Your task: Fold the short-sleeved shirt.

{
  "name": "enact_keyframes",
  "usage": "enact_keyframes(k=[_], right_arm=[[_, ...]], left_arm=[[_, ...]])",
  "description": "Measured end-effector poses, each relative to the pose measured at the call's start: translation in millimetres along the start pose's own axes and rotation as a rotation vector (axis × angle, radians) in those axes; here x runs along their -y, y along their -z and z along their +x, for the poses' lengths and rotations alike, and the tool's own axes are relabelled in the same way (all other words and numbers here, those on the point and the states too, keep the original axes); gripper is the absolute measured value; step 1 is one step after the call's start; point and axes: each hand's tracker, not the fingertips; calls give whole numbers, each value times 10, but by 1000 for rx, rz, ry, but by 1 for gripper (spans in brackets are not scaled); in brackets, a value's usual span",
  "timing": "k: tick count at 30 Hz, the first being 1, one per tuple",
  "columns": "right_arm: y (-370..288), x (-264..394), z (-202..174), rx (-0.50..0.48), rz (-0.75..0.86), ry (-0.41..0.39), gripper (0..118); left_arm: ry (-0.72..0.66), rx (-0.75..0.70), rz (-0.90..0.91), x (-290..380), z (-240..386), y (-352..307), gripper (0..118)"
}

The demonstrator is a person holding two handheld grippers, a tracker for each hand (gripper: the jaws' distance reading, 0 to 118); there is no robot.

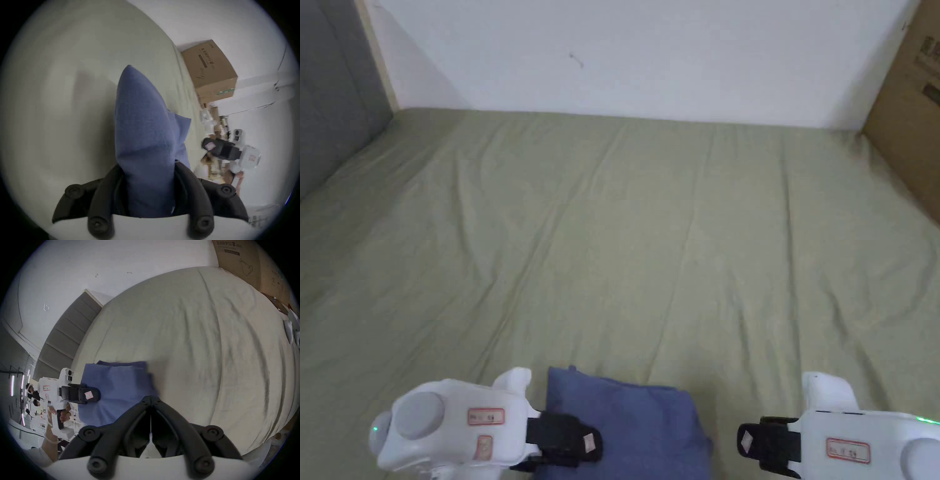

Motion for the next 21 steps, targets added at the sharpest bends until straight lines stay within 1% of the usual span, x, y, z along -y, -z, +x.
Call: enact_keyframes(k=[2, 3, 4, 5, 7, 9, 10, 13, 14, 15, 16, 17, 19, 20, 21], right_arm=[[5, -20, -28, 4, 14, 10, 0], [26, -35, -47, 11, 14, 6, 0], [39, -44, -59, 19, 12, 4, 0], [63, -46, -59, 22, 8, 0, 0], [126, -53, -64, 26, -4, -2, 0], [180, -52, -69, 34, -13, 3, 0], [213, -49, -68, 35, -20, 8, 0], [297, -49, -71, 50, -39, 10, 0], [317, -49, -81, 55, -44, 10, 0], [339, -50, -82, 59, -48, 13, 0], [364, -53, -82, 58, -50, 16, 0], [362, -53, -80, 57, -53, 23, 0], [405, -68, -58, 52, -57, 31, 0], [412, -72, -60, 55, -59, 29, 0], [415, -73, -59, 56, -60, 25, 0]], left_arm=[[18, -120, 16, -132, -220, -363, 31], [28, -244, 27, -215, -360, -576, 31], [42, -330, 28, -363, -602, -704, 31], [35, -390, 27, -438, -711, -854, 31], [102, -597, 25, -619, -874, -1191, 31], [142, -752, -34, -782, -984, -1395, 31], [153, -877, -49, -861, -1048, -1477, 31], [295, -1204, -95, -987, -1168, -1613, 31], [319, -1259, -118, -1015, -1246, -1614, 35], [330, -1295, -129, -1047, -1367, -1634, 48], [329, -1325, -125, -1090, -1489, -1674, 69], [266, -1305, -117, -1108, -1565, -1695, 76], [172, -1326, -93, -1114, -1627, -1775, 89], [172, -1311, -30, -1118, -1633, -1854, 101], [153, -1280, 18, -1118, -1609, -1909, 102]])
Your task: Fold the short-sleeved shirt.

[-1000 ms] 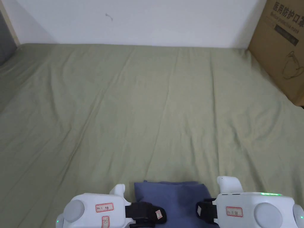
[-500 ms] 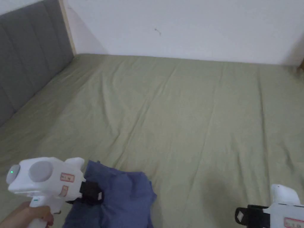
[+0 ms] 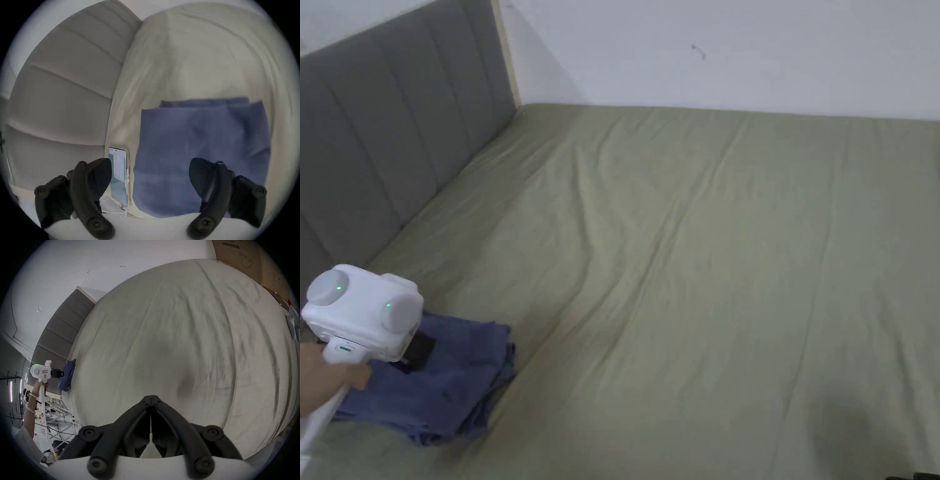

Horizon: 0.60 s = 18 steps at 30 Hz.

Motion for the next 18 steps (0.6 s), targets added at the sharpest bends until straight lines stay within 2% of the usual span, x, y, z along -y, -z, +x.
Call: enact_keyframes(k=[4, 5, 6, 7, 8, 9, 12, 14, 18], right_arm=[[12, -6, 5, 3, -5, 4, 0], [-1, -2, -1, 1, -1, 5, 0], [-18, 4, 0, -8, 3, 5, 0], [-43, 12, 3, -14, 3, 2, 0], [-65, 21, 3, -15, 6, 1, 0], [-41, 37, 106, -14, 10, -1, 0], [-102, 83, 198, -14, 22, 3, 0], [-224, 118, 111, -29, 29, 7, 0], [-417, 200, 125, -31, 58, -1, 0]], left_arm=[[-97, 82, -1, 56, -8, -190, 102], [-105, 111, 12, 77, 20, -253, 99], [-109, 165, 32, 110, 85, -356, 91], [-117, 229, 49, 152, 167, -469, 69], [-116, 286, 54, 183, 247, -554, 27], [-118, 347, 64, 227, 356, -644, 1], [-118, 539, 111, 397, 779, -977, 1], [-122, 666, 122, 519, 1101, -1178, 0], [-74, 690, 219, 715, 1659, -1628, 0]])
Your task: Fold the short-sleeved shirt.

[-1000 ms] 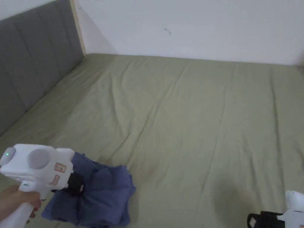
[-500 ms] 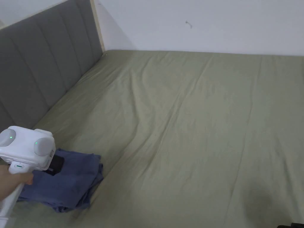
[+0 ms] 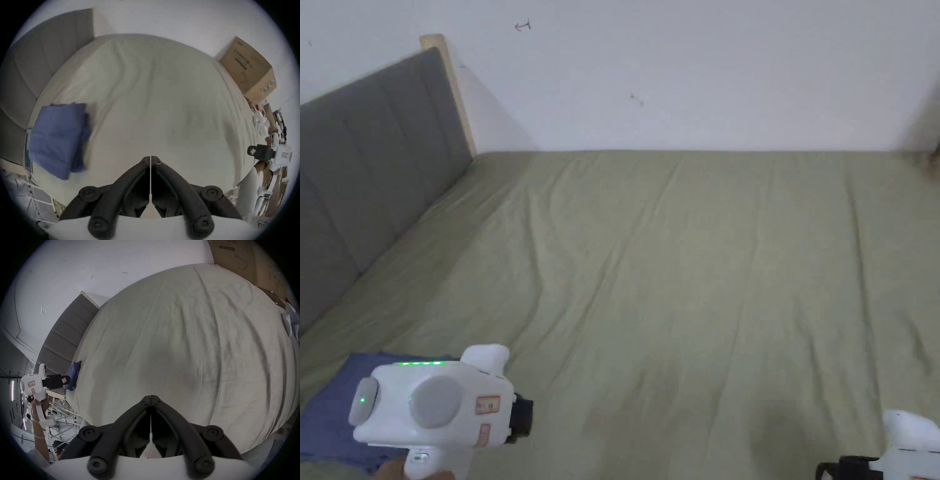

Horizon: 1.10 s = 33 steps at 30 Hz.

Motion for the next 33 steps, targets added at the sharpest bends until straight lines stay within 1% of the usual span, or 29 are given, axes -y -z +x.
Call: enact_keyframes(k=[1, 3, 5, 6, 7, 8, 9, 10, 11, 12, 13, 14, 15, 17, 18, 20, 22, 24, 25, 27, 29, 30, 31, 32, 33], right_arm=[[-68, 15, -2, -1, 10, 8, 0], [-240, 65, -81, -21, 58, 7, 0], [-382, 97, -141, -40, 100, 6, 0], [-435, 102, -173, -44, 114, 2, 0], [-480, 39, -104, -32, 135, -13, 0], [-536, 16, -136, -11, 162, -41, 0], [-617, 0, -193, 30, 196, -75, 0], [-715, -14, -245, 75, 271, -111, 0], [-836, -35, -288, 74, 328, -149, 0], [-958, -63, -334, 62, 371, -159, 0], [-1081, -109, -378, 58, 431, -151, 0], [-1177, -153, -426, 62, 455, -168, 0], [-1267, -203, -485, 95, 484, -181, 0], [-1435, -287, -608, 173, 580, -238, 0], [-1512, -333, -683, 231, 623, -270, 0], [-1627, -389, -803, 307, 711, -321, 0], [-1729, -417, -877, 331, 784, -320, 0], [-1791, -429, -917, 326, 837, -308, 0], [-1811, -424, -943, 340, 861, -320, 0], [-1824, -395, -983, 370, 887, -330, 0], [-1842, -373, -1000, 359, 891, -339, 0], [-1847, -371, -1011, 357, 887, -342, 1], [-1841, -361, -1016, 357, 885, -347, 7], [-1839, -348, -1022, 360, 887, -351, 30], [-1837, -335, -1032, 370, 891, -353, 57]], left_arm=[[11, 3, 32, 32, 129, 10, 0], [-24, 57, 46, 83, 387, -54, 0], [-81, 112, 145, 175, 615, -118, 0], [-80, 122, 155, 196, 719, -125, 0], [-56, 100, 144, 218, 857, -153, 0], [-44, 74, 178, 230, 975, -192, 0], [-5, 35, 207, 228, 1047, -181, 0], [40, 2, 239, 213, 1162, -267, 0], [93, -37, 290, 193, 1264, -351, 0], [139, -83, 337, 212, 1412, -489, 0], [156, -140, 374, 208, 1530, -609, 0], [165, -184, 410, 182, 1597, -685, 0], [165, -210, 459, 153, 1659, -774, 0], [147, -264, 518, 90, 1787, -980, 0], [161, -258, 567, 61, 1827, -1063, 0], [161, -280, 649, 25, 1909, -1219, 0], [129, -258, 741, 17, 1965, -1388, 1], [117, -255, 796, 7, 1999, -1511, 1], [103, -267, 823, -10, 2004, -1561, 1], [114, -276, 843, -7, 2036, -1627, 1], [108, -284, 860, -25, 2053, -1662, 2], [113, -278, 866, -19, 2064, -1679, 7], [112, -280, 873, -4, 2088, -1689, 19], [128, -280, 886, 17, 2113, -1696, 47], [157, -268, 892, 6, 2119, -1684, 74]])
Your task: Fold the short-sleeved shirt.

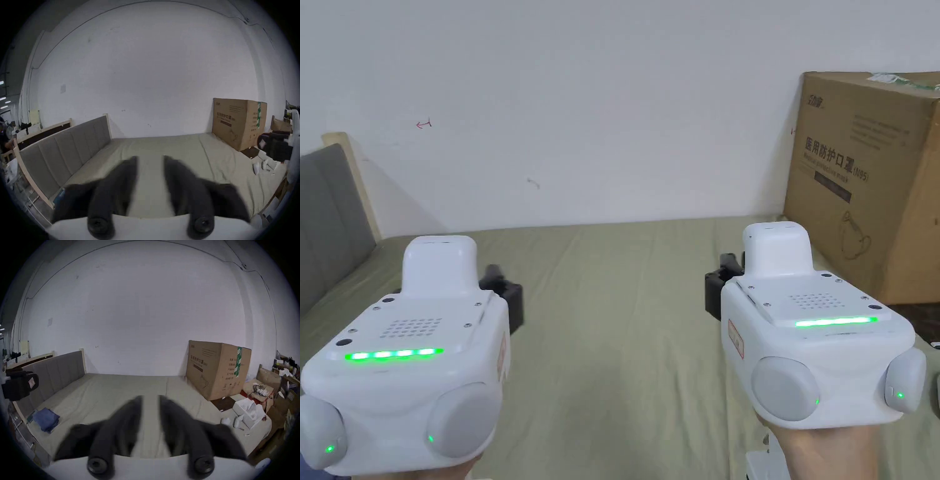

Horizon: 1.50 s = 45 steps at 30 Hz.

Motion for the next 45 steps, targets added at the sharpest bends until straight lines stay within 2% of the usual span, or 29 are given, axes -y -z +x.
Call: enact_keyframes(k=[1, 2, 3, 6, 8, 11, 13, 16, 26, 30, 42, 45], right_arm=[[-4, 5, 2, 7, 3, -1, 85], [-9, 9, 10, 7, 7, 5, 110], [-12, 8, 32, 7, 9, 19, 117], [-94, 1, 64, -6, 27, 55, 117], [-94, -15, 65, -11, 15, 46, 117], [-105, 18, 62, 15, 12, 34, 117], [-106, 38, 91, 9, 3, 43, 117], [-96, 69, 90, 1, -15, 55, 117], [-106, 92, 65, 6, -15, 44, 117], [-116, 91, 78, 19, -12, 35, 117], [-102, 119, 63, 19, -20, 25, 117], [-102, 115, 64, 21, -15, 28, 117]], left_arm=[[5, 9, -9, 6, 20, -2, 98], [16, 32, -28, 10, 33, 7, 115], [9, 50, -39, 22, 42, 6, 118], [7, 43, -27, 46, 53, -14, 117], [9, 41, -61, 31, 29, 26, 117], [-98, 62, -124, 39, -52, 66, 117], [-108, 37, -134, 30, -83, 68, 116], [-29, -58, -131, 14, -54, 39, 116], [-37, -31, -90, -37, -22, -75, 117], [-8, -70, -74, -58, 3, -91, 117], [21, -41, -47, -20, 21, -86, 117], [39, 28, -11, -1, -13, -122, 117]])
